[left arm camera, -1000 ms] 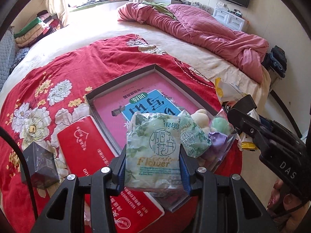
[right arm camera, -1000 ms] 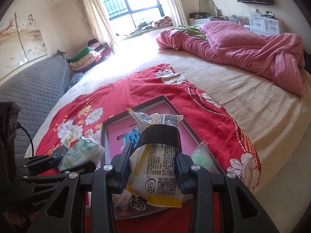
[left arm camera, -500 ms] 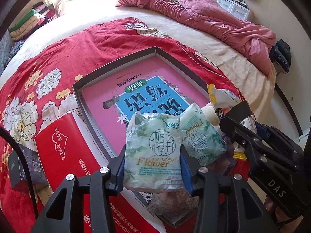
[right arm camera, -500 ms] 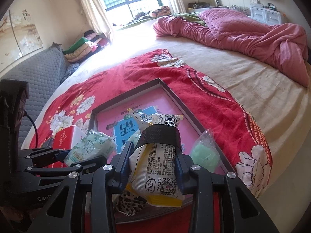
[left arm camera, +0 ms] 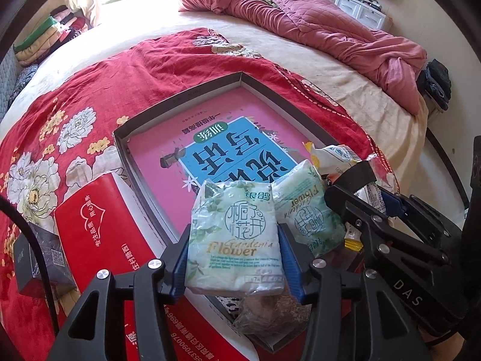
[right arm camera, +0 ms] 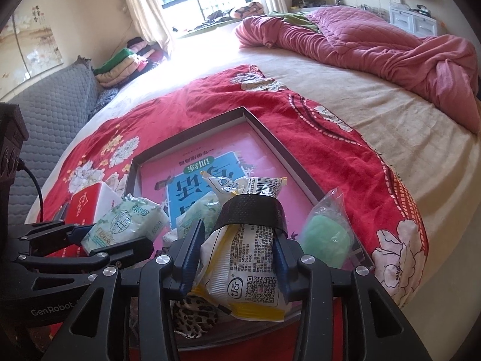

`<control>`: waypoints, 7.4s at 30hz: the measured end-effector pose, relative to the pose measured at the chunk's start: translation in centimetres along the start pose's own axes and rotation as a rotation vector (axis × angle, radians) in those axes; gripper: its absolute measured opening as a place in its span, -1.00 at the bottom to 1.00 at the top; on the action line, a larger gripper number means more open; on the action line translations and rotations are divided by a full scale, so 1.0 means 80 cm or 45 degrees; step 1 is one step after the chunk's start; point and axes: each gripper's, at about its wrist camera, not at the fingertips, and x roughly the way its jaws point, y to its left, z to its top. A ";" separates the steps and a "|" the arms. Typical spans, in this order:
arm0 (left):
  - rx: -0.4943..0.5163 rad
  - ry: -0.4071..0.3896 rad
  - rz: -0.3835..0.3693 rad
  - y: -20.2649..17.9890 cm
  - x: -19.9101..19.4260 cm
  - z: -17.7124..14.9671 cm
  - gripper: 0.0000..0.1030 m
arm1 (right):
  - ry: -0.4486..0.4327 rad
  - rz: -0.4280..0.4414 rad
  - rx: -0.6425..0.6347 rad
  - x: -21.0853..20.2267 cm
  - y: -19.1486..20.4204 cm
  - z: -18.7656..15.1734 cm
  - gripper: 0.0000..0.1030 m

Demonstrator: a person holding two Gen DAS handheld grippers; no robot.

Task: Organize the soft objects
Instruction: 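Carry the tissue pack and the snack bag over the pink book tray with both tools, then open the left tool to drop the tissue pack while the right tool releases the snack bag into the tray, then move both open tools back toward the teddy bear and pink item, then grasp the pink plastic-wrapped item with the left tool, then grasp the white teddy bear with the right tool while the left tool holds the pink item, then carry the pink item and the teddy bear over the pink book tray with both tools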

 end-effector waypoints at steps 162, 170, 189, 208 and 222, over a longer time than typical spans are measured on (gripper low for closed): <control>-0.282 -0.132 -0.159 0.354 -0.111 -0.258 -0.77 | 0.348 -0.066 -1.183 0.062 0.387 -0.137 0.50; -0.300 -0.168 -0.192 0.349 -0.117 -0.258 -0.77 | 0.413 -0.321 -1.361 0.112 0.389 -0.164 0.15; -0.235 -0.351 -0.081 0.274 -0.202 -0.182 -0.77 | 0.074 0.293 -0.622 -0.035 0.319 -0.032 -0.35; -0.020 -0.299 -0.135 0.062 -0.145 -0.045 -0.76 | -0.206 0.102 -0.198 -0.128 0.105 0.042 -0.35; -0.041 -0.181 -0.108 0.014 -0.069 -0.016 -0.76 | -0.173 0.045 -0.117 -0.088 0.045 0.035 -0.35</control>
